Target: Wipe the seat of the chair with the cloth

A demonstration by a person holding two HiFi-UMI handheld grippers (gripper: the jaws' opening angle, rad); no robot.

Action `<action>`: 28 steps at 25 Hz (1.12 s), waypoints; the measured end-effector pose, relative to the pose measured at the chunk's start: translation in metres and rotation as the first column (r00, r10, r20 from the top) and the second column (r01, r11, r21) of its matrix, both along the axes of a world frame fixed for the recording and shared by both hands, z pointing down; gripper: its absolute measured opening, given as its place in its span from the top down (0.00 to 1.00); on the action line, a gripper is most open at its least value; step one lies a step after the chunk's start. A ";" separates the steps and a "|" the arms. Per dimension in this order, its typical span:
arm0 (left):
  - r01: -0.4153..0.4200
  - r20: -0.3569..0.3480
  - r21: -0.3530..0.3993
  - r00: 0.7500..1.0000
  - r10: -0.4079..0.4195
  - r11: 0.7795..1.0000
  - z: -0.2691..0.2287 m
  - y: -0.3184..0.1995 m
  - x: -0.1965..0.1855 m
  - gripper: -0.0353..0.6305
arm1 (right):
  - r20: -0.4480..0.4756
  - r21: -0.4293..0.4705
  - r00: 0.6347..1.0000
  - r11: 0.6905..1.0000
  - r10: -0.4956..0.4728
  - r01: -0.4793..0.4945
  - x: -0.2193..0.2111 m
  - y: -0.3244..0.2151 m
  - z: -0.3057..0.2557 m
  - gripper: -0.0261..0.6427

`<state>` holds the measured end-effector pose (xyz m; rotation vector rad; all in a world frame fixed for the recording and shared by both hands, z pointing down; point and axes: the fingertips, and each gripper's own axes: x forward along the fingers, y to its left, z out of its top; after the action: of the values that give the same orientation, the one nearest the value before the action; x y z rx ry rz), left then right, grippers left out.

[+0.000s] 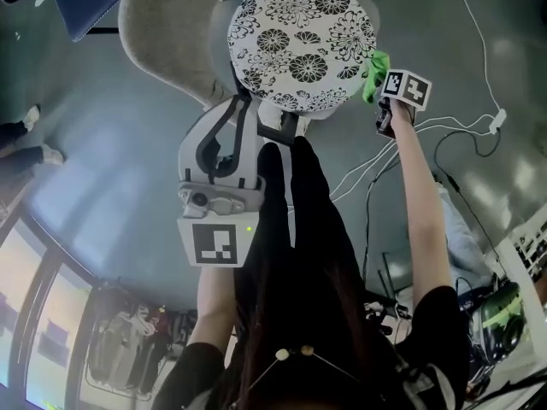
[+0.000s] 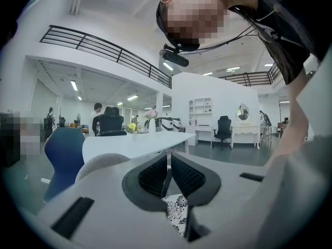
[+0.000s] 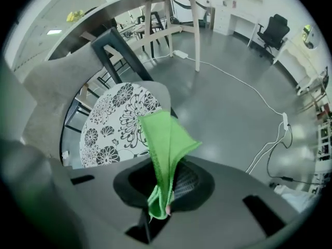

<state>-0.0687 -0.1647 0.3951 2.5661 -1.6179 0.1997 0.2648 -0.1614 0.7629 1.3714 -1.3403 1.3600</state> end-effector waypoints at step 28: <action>-0.074 -0.013 0.142 0.997 0.077 0.987 -0.285 0.008 0.048 0.91 | -0.286 0.958 0.942 -0.014 -0.175 0.288 -0.124 0.034 -0.689 0.89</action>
<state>-0.0208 -0.1568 0.1103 2.7279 -1.5834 0.0687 0.1409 -0.1275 0.0737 1.8117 -2.5395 -0.2367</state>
